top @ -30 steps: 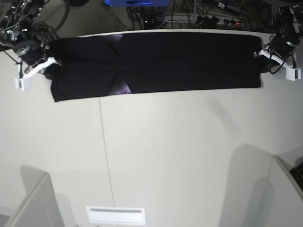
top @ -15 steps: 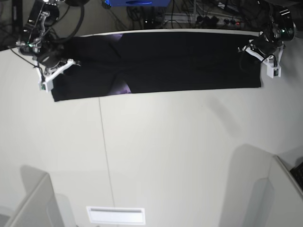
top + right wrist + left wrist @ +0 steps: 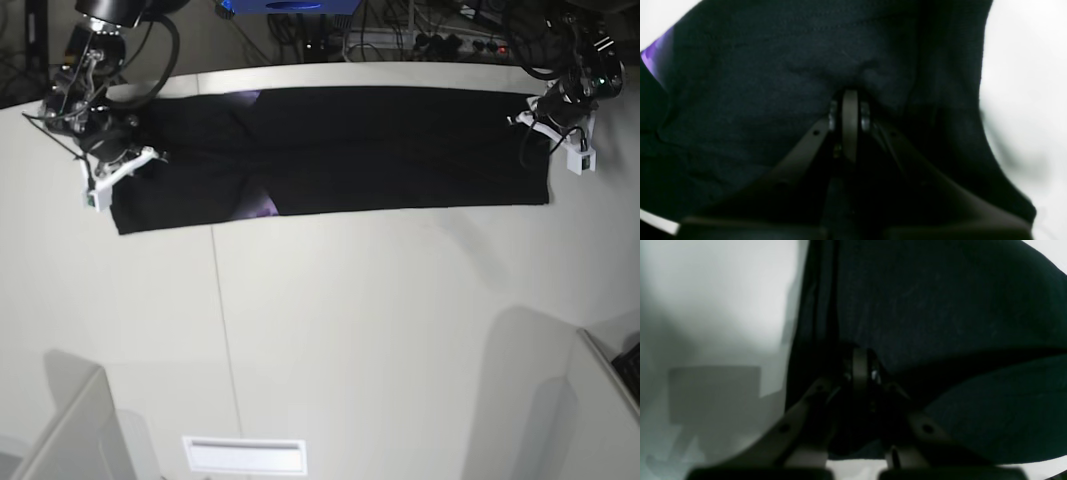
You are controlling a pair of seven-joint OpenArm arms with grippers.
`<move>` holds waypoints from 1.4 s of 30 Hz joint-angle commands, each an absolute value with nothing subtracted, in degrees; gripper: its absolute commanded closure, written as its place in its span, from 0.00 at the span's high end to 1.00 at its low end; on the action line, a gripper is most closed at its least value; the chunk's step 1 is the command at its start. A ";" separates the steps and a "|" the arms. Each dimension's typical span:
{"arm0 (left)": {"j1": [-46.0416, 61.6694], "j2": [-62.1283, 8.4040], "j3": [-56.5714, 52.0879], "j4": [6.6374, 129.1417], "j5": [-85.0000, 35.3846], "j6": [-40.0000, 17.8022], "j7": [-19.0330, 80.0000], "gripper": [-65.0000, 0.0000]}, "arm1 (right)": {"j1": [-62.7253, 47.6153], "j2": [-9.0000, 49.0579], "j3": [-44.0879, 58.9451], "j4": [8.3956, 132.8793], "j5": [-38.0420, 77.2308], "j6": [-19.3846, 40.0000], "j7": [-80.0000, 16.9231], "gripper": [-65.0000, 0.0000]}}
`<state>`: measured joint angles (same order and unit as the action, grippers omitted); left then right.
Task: Fold the T-shirt properly
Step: 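Move both grippers to the ends of the folded strip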
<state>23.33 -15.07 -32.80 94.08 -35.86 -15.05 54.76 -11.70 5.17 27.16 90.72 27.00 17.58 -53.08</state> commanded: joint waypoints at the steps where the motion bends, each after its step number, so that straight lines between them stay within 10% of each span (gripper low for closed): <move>1: 22.73 -15.52 -32.84 94.29 -34.95 -14.73 55.34 0.00 | -11.38 5.49 27.21 89.71 24.84 17.19 -54.55 0.00; 42: -4.26 -18.07 -26.07 72.40 -34.86 -11.91 55.25 0.00 | 11.21 5.14 27.38 72.13 14.90 9.98 -49.63 0.00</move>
